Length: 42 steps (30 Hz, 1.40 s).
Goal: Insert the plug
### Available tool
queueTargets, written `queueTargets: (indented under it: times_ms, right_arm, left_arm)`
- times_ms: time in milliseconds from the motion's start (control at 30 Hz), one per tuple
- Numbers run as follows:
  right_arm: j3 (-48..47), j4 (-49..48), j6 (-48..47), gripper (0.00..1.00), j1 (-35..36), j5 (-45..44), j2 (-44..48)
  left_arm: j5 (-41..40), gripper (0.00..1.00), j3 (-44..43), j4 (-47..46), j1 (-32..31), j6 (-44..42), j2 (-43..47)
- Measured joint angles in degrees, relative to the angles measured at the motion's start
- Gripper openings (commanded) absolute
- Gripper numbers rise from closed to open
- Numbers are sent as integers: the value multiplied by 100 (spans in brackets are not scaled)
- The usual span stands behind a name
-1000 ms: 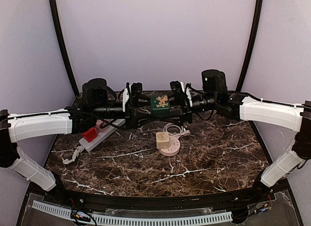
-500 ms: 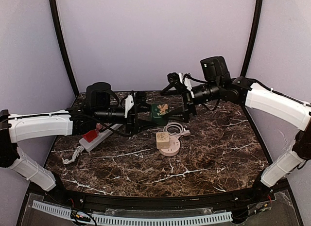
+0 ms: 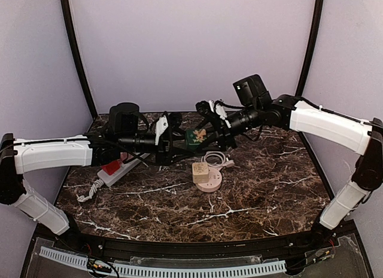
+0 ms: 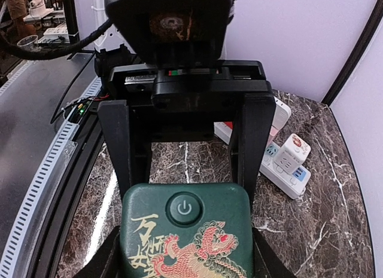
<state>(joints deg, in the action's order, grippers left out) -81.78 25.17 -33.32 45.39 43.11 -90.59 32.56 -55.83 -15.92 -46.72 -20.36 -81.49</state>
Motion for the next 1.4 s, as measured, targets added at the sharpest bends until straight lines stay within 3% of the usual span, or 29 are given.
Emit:
queueTargets:
  times_ms: [33,67,133,200,500,833,1167,1300,1400]
  right_arm:
    - [-11,11,0,0,-2,13,-15]
    - [-17,26,0,0,-2,20,-31]
    - [-17,66,0,0,-20,26,-42]
    - [17,79,26,0,-98,57,-44]
    - [1060,-374,-256,0,-1812,1102,-284]
    - [1768,-887,-831,0,-1714,1700,-1233]
    - [1912,-1349,-942,0,-1838,1707,-1370]
    - [1991,-1368,-955,0,-1952,1707,-1458]
    - [2000,-1375,-970,0,-2020,1714,-1539]
  left_arm:
    - [4,20,0,0,2,28,0]
    - [0,59,0,17,2,63,0]
    - [-13,92,0,37,2,118,-7]
    - [-46,97,9,31,2,136,-26]
    - [11,92,304,-83,225,321,-575]
    - [212,92,138,-63,350,-186,-2162]
    - [354,91,-400,-398,442,-393,-2852]
    - [437,86,-599,-417,466,-463,-3082]
    - [522,74,-673,-417,474,-527,-3228]
